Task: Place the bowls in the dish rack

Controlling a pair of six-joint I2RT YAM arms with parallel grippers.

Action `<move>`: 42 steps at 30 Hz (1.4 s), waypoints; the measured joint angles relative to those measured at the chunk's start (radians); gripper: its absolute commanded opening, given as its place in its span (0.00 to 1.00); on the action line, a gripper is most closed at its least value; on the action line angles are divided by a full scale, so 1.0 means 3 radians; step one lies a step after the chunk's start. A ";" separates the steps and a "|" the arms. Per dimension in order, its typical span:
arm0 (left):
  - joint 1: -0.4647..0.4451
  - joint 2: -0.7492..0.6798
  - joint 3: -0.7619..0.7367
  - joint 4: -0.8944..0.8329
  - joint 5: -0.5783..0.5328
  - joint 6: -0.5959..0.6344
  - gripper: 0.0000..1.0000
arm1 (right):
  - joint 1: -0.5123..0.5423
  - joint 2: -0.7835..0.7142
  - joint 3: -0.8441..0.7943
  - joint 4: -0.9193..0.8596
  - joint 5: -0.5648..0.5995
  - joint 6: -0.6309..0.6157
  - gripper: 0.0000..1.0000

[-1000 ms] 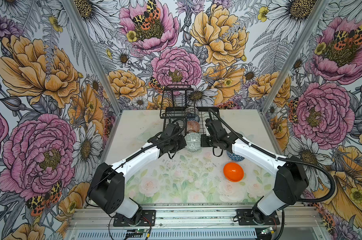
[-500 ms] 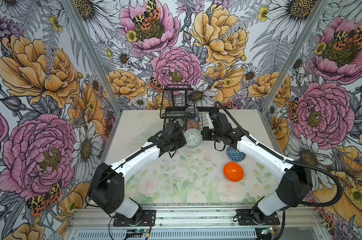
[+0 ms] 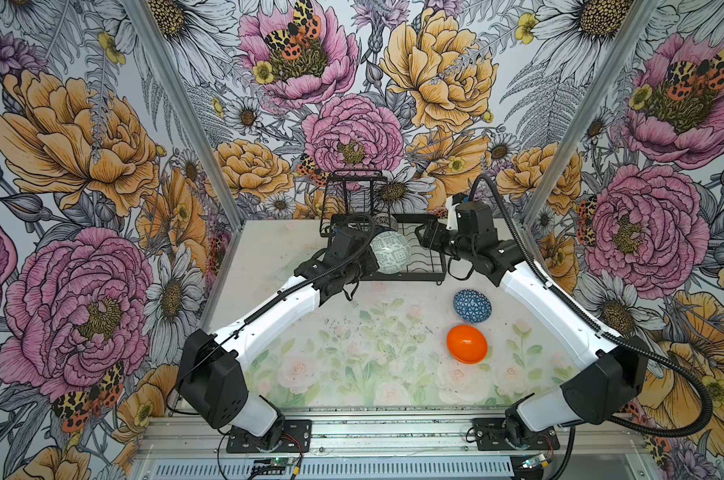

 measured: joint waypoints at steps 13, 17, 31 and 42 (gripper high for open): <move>-0.0242 -0.0268 0.0126 0.0455 -0.1074 0.0566 0.00 | -0.0122 0.0080 0.1155 0.0019 -0.0038 0.0496 0.99; -0.0231 -0.0295 0.0139 0.0772 -0.1526 0.0884 0.00 | -0.0122 0.0247 0.1554 0.0053 -0.0048 0.0858 0.99; -0.0066 0.0071 0.0357 0.1794 -0.2360 0.1776 0.00 | 0.0078 0.1305 0.2801 0.0042 -0.0337 0.2182 0.99; -0.0080 0.0215 0.0253 0.2575 -0.2411 0.2359 0.00 | 0.0295 0.1831 0.3449 0.0025 -0.0565 0.2698 0.98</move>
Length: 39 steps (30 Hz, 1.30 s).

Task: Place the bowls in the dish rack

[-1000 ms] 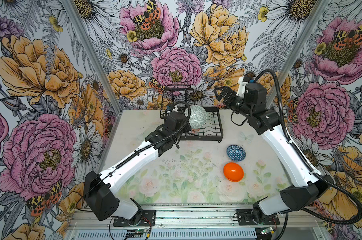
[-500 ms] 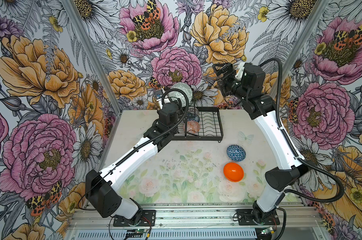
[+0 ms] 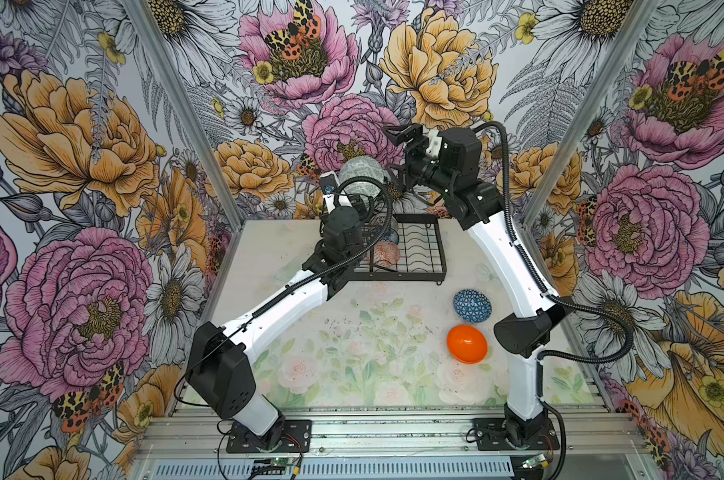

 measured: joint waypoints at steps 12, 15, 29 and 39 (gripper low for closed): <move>-0.0076 0.0239 -0.0010 0.0481 -0.0029 0.0571 0.00 | 0.0053 0.0099 0.0023 0.0001 -0.0050 0.0244 0.85; -0.0098 0.0312 -0.0010 0.0516 -0.0029 0.0680 0.00 | 0.0069 0.0130 0.0023 -0.0003 -0.0064 0.0270 0.81; -0.0249 0.0384 -0.0009 0.0914 -0.0038 0.1307 0.00 | 0.0067 0.0150 0.0020 -0.0001 -0.0071 0.0306 0.51; -0.0289 0.0384 -0.0009 0.1179 -0.0100 0.1634 0.00 | 0.0067 0.0165 -0.0081 -0.0001 -0.0072 0.0303 0.41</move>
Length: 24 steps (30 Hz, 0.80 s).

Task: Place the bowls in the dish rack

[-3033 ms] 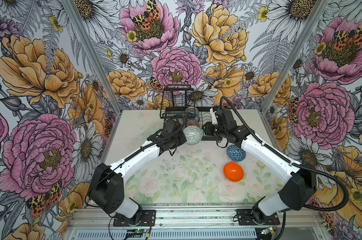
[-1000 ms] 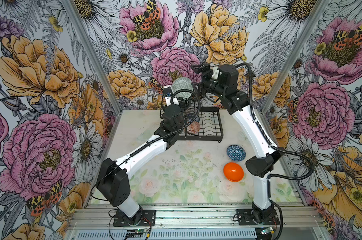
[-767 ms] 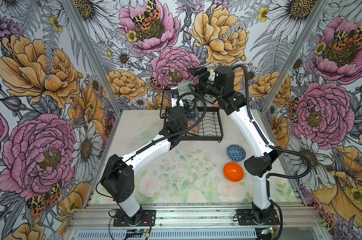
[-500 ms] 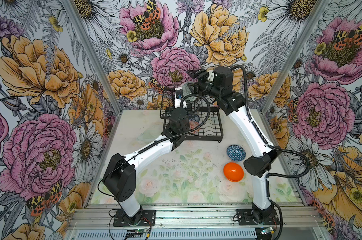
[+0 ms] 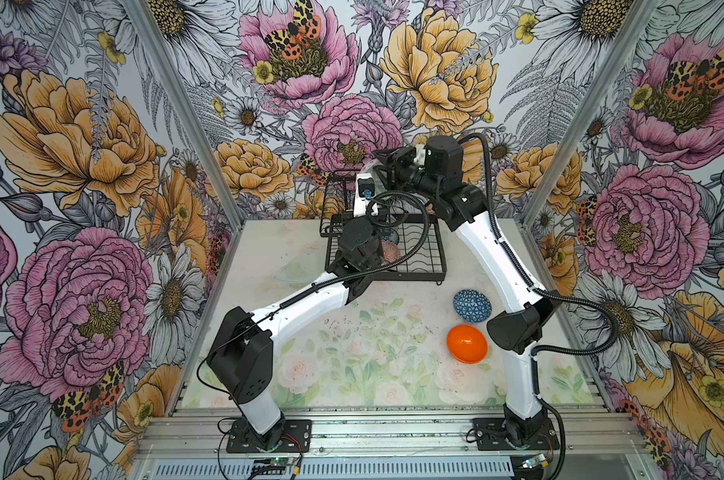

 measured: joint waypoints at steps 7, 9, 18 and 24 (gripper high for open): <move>-0.0020 0.0032 -0.0003 0.0050 -0.0071 0.0132 0.00 | 0.0000 0.0000 -0.0034 0.0034 0.0000 -0.0013 0.25; -0.0025 0.0045 -0.0003 0.0056 -0.0086 0.0156 0.00 | -0.0003 0.0001 -0.0034 0.0042 -0.0003 -0.0005 0.19; -0.0023 0.0118 -0.0001 0.0088 -0.0231 0.0174 0.00 | -0.0003 0.0000 -0.0034 0.0032 -0.0065 0.0051 0.01; -0.0024 0.0118 0.0024 0.0008 -0.0237 0.0106 0.17 | -0.0018 0.0000 -0.0036 0.0028 -0.0108 0.0000 0.00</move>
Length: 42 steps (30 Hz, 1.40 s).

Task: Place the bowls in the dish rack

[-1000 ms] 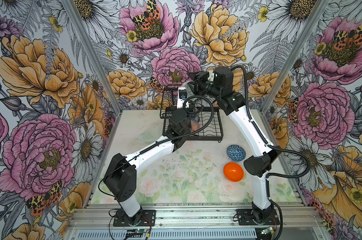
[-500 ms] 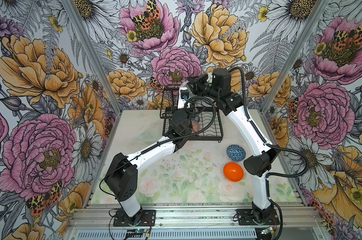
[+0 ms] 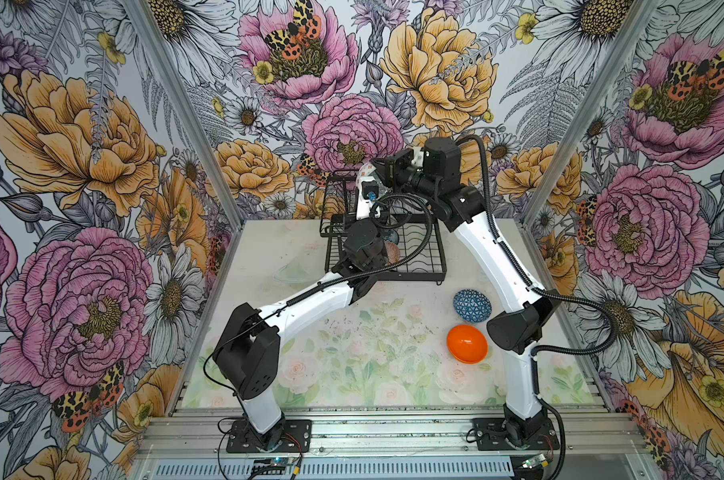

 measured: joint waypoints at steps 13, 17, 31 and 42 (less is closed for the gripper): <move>-0.0065 -0.0001 0.0089 -0.0220 -0.0014 -0.0275 0.48 | -0.0121 0.0000 -0.0047 -0.0102 -0.0099 -0.0369 0.00; -0.0137 -0.0036 0.0088 -0.0334 -0.0060 -0.0322 0.61 | -0.0219 -0.0001 -0.0161 -0.0104 -0.0117 -0.0529 0.00; -0.0350 -0.0641 -0.0071 -0.1139 -0.0174 -0.0846 0.99 | -0.0636 -0.0116 -0.0579 -0.0151 -0.0148 -0.1015 0.00; -0.0289 -0.0771 0.0131 -0.2640 0.0441 -0.1746 0.99 | -0.0874 -0.0421 -0.1114 -0.0146 -0.0010 -0.1417 0.00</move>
